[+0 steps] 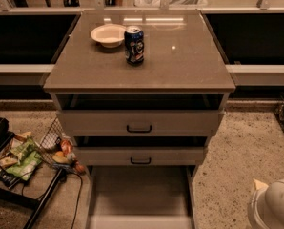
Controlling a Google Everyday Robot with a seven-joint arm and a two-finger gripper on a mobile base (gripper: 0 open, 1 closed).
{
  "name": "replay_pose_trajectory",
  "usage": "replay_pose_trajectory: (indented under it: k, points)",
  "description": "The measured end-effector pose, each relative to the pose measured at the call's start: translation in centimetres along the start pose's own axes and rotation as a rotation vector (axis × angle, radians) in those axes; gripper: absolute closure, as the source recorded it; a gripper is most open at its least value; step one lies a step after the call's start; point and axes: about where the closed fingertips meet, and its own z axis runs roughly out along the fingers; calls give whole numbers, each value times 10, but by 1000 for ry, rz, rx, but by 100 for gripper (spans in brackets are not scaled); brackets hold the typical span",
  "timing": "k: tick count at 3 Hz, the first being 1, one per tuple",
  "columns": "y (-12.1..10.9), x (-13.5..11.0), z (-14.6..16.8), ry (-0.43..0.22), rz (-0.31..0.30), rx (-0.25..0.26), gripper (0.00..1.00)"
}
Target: Close bottom drawer
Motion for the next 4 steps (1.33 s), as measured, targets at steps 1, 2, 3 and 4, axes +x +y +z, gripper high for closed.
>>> replay_pose_trajectory:
  k: [1,2,3,4]
  points:
    - [2,-15,57,1,-32,-34,0]
    - [13,-32,141,-11,-64,-93,0]
    - [33,-31,208,4,-48,-157,16]
    - [70,-18,269,-6,29,-224,39]
